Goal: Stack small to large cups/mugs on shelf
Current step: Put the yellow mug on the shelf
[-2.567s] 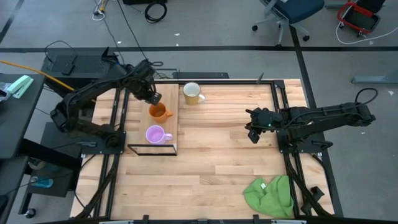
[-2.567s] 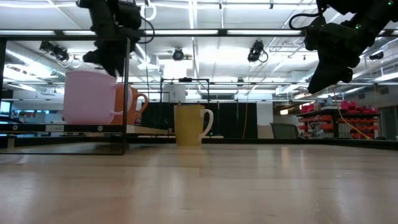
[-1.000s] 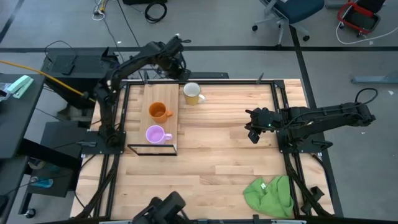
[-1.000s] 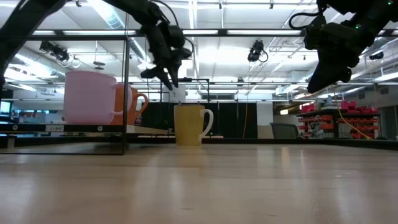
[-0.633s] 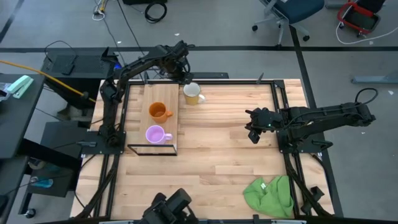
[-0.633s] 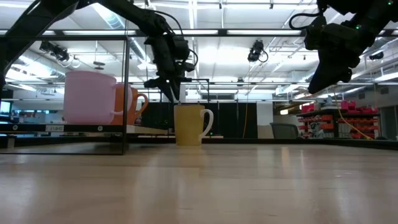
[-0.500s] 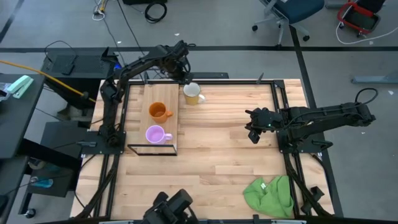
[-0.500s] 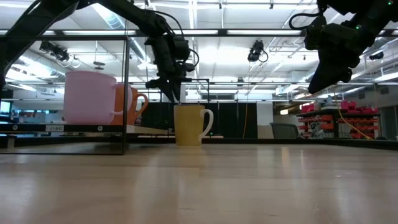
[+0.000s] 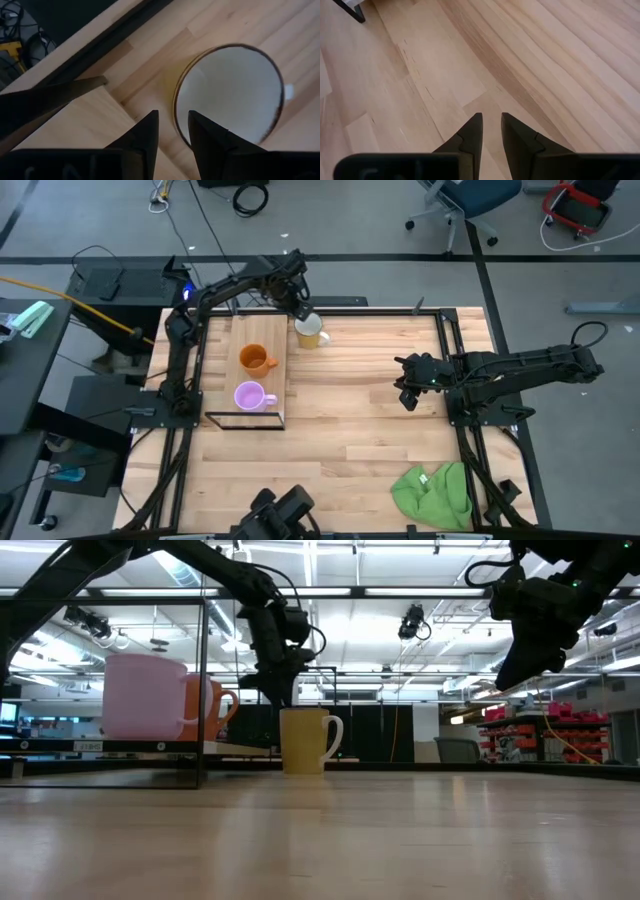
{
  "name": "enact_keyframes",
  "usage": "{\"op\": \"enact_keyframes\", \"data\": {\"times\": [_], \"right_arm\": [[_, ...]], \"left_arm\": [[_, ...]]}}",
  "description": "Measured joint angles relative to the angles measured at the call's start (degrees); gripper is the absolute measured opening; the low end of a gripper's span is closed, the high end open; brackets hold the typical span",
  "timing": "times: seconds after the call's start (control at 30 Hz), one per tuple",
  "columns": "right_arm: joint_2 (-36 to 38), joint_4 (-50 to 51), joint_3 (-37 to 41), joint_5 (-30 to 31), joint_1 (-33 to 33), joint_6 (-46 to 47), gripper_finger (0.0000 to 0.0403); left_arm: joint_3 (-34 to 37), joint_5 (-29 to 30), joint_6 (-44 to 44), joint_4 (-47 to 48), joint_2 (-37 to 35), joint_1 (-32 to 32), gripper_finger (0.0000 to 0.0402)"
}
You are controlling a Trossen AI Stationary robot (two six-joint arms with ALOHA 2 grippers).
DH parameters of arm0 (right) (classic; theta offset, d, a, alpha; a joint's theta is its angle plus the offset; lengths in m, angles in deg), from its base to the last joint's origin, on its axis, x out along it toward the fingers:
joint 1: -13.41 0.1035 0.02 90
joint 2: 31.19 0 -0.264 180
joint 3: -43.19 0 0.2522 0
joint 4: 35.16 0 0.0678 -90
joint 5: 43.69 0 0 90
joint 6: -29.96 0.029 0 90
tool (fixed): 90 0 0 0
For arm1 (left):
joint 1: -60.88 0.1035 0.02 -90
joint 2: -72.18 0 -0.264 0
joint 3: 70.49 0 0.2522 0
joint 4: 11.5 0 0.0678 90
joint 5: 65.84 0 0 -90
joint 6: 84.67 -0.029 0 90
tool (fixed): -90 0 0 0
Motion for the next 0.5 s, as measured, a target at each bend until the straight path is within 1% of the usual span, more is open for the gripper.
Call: {"op": "enact_keyframes", "data": {"times": [0.5], "right_arm": [[0.0,0.0,0.0,0.0,0.0,-0.6,0.0077]], "left_arm": [[0.0,0.1,0.2,-1.7,0.7,-0.3,0.0116]]}}
